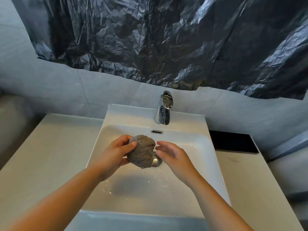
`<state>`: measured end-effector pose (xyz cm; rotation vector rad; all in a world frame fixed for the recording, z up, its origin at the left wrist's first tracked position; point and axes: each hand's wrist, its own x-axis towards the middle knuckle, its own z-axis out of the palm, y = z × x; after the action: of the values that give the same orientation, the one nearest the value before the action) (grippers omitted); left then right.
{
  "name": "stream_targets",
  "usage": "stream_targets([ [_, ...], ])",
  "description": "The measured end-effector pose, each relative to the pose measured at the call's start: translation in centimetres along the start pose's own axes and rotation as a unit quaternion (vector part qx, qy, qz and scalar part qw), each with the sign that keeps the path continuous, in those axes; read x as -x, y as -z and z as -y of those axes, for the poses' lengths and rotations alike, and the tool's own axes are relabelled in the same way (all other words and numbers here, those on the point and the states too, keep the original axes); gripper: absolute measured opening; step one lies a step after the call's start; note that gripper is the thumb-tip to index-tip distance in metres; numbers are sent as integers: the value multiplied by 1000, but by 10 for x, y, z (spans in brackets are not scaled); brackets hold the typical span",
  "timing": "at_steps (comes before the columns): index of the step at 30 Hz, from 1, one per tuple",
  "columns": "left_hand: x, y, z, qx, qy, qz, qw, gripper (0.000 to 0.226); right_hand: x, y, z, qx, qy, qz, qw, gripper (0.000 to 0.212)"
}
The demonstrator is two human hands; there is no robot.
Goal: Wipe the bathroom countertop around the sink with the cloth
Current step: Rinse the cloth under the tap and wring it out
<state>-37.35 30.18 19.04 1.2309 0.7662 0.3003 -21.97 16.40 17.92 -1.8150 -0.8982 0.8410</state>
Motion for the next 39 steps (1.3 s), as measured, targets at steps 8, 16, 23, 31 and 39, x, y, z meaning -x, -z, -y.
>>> stream_targets([
  [8, 10, 0, 5, -33, -16, 40, 999, 17, 7, -4, 6, -64, -18, -13, 998, 7],
  [16, 6, 24, 14, -295, -76, 21, 952, 14, 15, 0, 27, 75, 52, 13, 996, 15],
  [23, 13, 18, 11, -241, -56, 54, 967, 50, 17, 9, 48, 106, 87, 32, 990, 10],
  [31, 8, 12, -11, -285, -63, 161, 943, 19, 14, 23, 47, 154, 93, 55, 982, 13],
  [39, 8, 10, -36, -423, -199, 107, 877, 6, 12, 39, 53, 279, 47, 170, 944, 11],
])
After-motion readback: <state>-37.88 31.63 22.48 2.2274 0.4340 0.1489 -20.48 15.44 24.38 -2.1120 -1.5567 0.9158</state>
